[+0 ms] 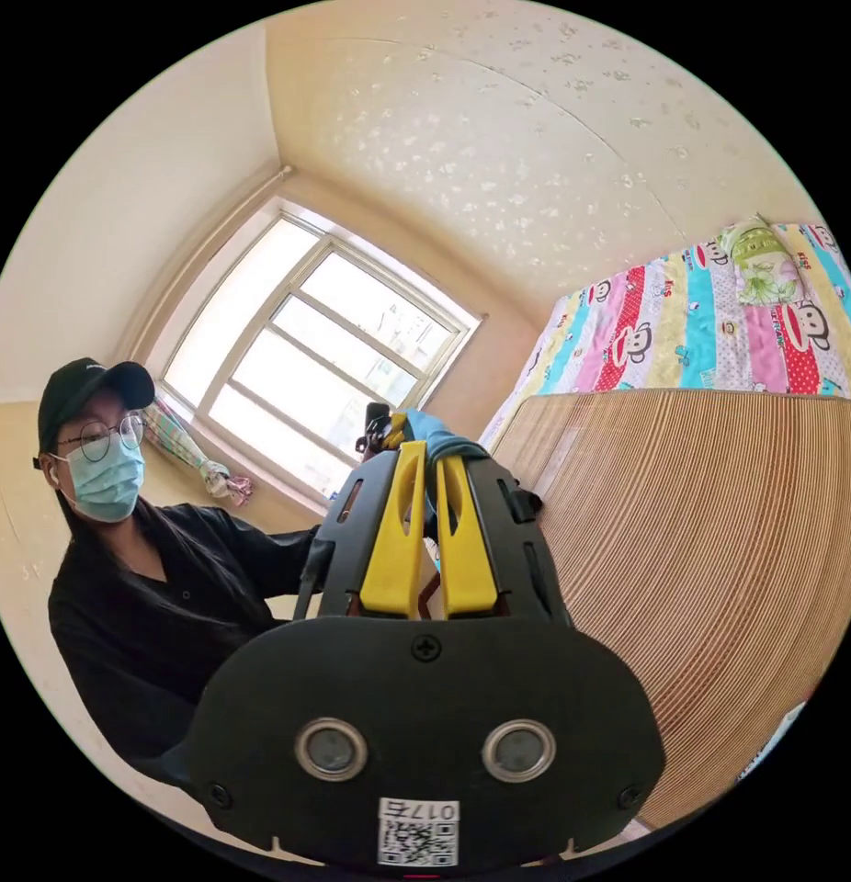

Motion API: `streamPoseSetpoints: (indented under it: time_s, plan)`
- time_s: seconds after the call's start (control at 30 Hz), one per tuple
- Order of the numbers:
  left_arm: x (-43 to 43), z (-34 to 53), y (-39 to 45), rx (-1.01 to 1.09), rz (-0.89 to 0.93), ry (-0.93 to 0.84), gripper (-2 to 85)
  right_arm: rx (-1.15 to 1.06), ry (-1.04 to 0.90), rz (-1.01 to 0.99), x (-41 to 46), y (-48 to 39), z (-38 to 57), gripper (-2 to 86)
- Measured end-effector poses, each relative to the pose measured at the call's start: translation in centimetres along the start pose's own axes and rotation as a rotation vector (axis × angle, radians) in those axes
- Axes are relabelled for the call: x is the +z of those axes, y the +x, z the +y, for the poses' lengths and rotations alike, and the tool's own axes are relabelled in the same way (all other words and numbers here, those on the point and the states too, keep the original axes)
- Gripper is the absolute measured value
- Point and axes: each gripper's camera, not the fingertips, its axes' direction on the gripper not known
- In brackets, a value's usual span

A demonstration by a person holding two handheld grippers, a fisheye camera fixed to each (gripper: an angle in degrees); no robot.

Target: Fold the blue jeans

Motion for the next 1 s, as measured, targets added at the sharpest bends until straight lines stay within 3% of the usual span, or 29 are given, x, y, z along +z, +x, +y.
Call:
streamPoseSetpoints:
  time_s: [0.13, 0.27, 0.4, 0.47, 0.6, 0.73, 0.83, 0.9, 1.0]
  plan:
    - [1.6, 7.2, -5.5, -0.092, -0.161, -0.153, 1.1, 0.156, -0.144, 0.127, 5.8, 4.4, 7.9, 2.7]
    - [4.5, 21.2, -15.1, -0.395, -0.315, -0.396, 6.0, 0.536, -0.337, 0.223, 12.5, 11.8, 21.6, 7.0]
    - [4.2, 28.7, -21.7, -0.619, -0.344, -0.431, 11.1, 0.823, -0.279, 0.247, 13.6, 14.8, 29.6, 10.6]
    - [4.0, 28.3, -23.6, -0.632, -0.346, -0.411, 11.2, 0.871, -0.138, 0.223, 13.1, 15.3, 29.9, 11.4]
    - [5.5, 24.2, -28.4, -0.573, -0.438, -0.399, 11.7, 0.846, -0.088, 0.302, 14.2, 17.2, 26.3, 12.6]
    - [8.9, 21.6, -33.1, -0.553, -0.438, -0.440, 12.6, 0.862, -0.159, 0.262, 19.0, 22.2, 21.9, 15.1]
    - [12.7, 21.7, -35.8, -0.594, -0.462, -0.520, 12.0, 0.852, -0.315, 0.256, 23.7, 24.3, 20.3, 11.9]
    - [14.3, 21.8, -35.2, -0.563, -0.612, -0.518, 8.8, 0.811, -0.376, 0.241, 24.2, 24.7, 19.3, 9.5]
    - [16.8, 22.5, -33.7, -0.530, -0.685, -0.503, 7.6, 0.805, -0.381, 0.177, 21.4, 25.1, 18.7, 6.2]
